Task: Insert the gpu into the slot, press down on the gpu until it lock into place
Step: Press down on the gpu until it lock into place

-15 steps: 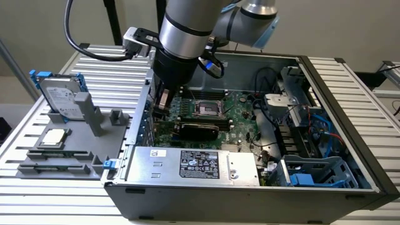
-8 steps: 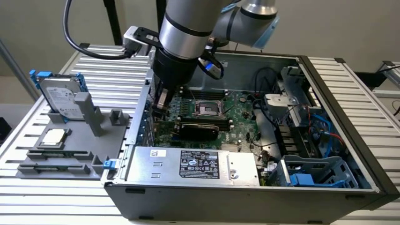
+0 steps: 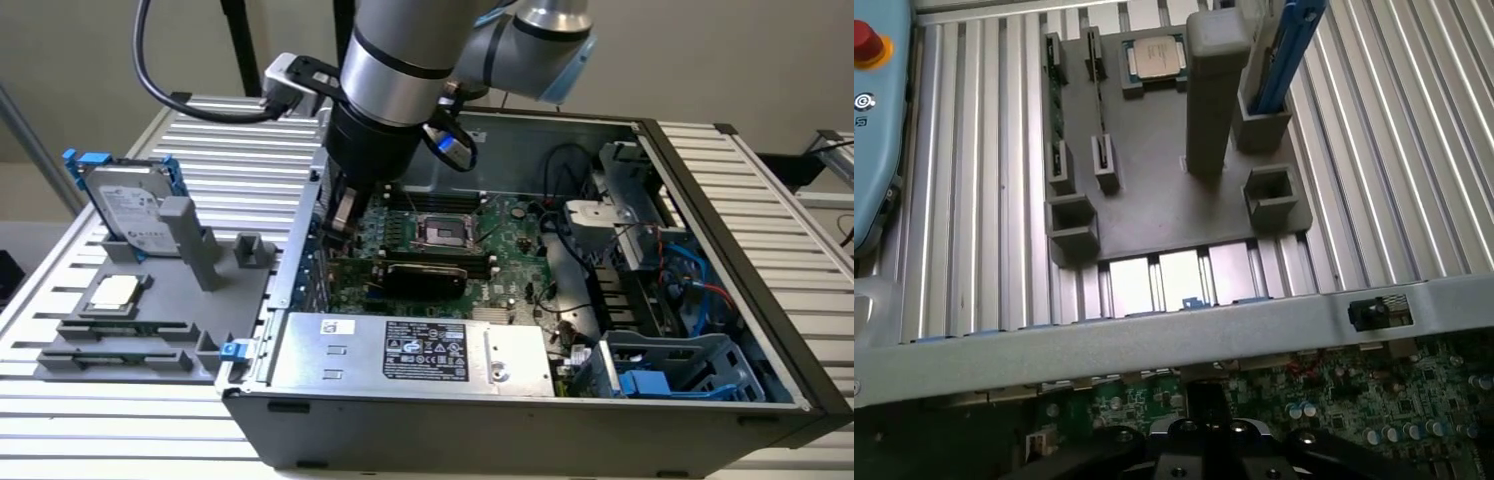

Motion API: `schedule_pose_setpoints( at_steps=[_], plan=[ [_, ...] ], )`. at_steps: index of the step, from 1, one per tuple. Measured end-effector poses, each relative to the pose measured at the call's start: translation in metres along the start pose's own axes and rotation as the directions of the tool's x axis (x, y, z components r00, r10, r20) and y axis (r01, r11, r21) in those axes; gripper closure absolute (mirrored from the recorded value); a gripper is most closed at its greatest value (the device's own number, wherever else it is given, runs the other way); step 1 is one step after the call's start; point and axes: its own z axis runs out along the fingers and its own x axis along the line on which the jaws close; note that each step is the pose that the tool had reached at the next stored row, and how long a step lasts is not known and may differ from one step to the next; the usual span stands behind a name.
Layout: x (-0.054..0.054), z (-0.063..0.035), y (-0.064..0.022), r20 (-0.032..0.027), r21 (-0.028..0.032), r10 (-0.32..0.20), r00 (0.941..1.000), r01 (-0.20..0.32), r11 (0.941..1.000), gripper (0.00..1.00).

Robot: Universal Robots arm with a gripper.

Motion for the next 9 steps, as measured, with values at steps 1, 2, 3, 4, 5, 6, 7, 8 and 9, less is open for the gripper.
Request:
schedule_pose_setpoints(
  at_steps=[1,2,3,4,5,6,7,8,9],
  plan=[
    [-0.0001,0.0001,0.0001,0.0006,-0.0023,0.003,1.0,-0.003,1.0,0.89],
    [-0.0002,0.0001,0.0003,0.0009,-0.0043,0.006,1.0,-0.006,1.0,0.89],
    [-0.0003,0.0001,0.0002,0.0013,-0.0059,0.009,1.0,-0.009,0.9999,0.89],
    [-0.0004,0.0001,0.0001,0.0014,-0.0078,0.012,0.9999,-0.012,0.9999,0.89],
    [-0.0006,0.0,0.0001,0.0014,-0.0097,0.015,0.9999,-0.015,0.9998,0.89],
    [-0.0006,-0.0001,0.0002,0.0013,-0.0118,0.018,0.9998,-0.018,0.9998,0.89],
    [-0.0008,-0.0004,0.0004,0.0012,-0.0136,0.021,0.9998,-0.021,0.9997,0.89],
    [-0.0009,-0.0004,0.0005,0.0014,-0.0145,0.024,0.9997,-0.024,0.9996,0.89],
    [-0.0011,-0.0004,0.0004,0.0015,-0.0148,0.027,0.9996,-0.027,0.9995,0.89]
  ],
)
